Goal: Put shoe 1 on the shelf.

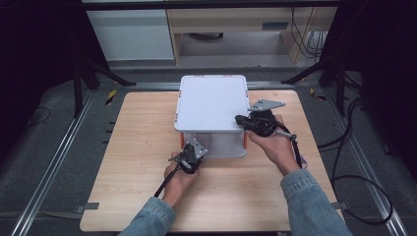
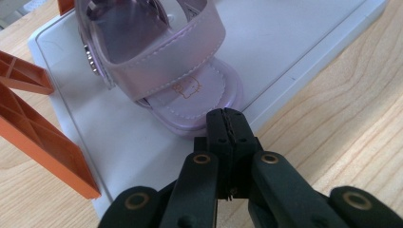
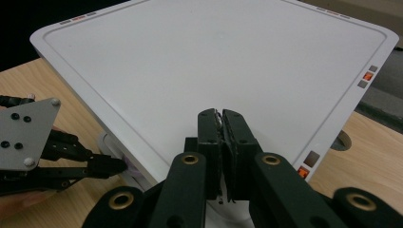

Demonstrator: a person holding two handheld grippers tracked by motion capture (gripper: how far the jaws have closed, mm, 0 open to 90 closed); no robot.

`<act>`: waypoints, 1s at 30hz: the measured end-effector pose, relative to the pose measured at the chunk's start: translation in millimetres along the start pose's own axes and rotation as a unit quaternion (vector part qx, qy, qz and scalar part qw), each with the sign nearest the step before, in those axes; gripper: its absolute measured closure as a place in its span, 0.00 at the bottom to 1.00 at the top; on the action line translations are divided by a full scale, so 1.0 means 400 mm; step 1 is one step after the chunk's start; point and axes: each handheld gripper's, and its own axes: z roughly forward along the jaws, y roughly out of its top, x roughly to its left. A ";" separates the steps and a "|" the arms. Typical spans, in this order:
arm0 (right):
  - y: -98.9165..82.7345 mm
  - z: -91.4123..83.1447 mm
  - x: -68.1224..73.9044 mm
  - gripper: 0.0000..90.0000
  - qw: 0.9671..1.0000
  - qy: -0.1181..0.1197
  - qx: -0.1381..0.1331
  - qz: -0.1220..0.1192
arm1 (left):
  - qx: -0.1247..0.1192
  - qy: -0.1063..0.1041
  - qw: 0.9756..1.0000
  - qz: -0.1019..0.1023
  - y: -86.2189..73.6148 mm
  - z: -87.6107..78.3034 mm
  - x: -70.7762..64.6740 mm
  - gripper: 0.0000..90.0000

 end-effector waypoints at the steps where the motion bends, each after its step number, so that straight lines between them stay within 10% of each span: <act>1: 0.000 0.000 0.000 0.96 1.000 0.000 0.000 0.000 | 0.000 -0.001 1.000 -0.005 0.000 0.000 0.001 1.00; 16: 0.001 -0.001 -0.002 0.93 1.000 -0.001 0.000 0.005 | -0.010 -0.011 0.999 -0.029 0.008 -0.003 0.010 0.98; 30: 0.003 -0.044 -0.032 0.42 0.996 -0.045 -0.056 0.044 | -0.036 -0.007 0.999 -0.037 -0.020 -0.094 0.021 0.54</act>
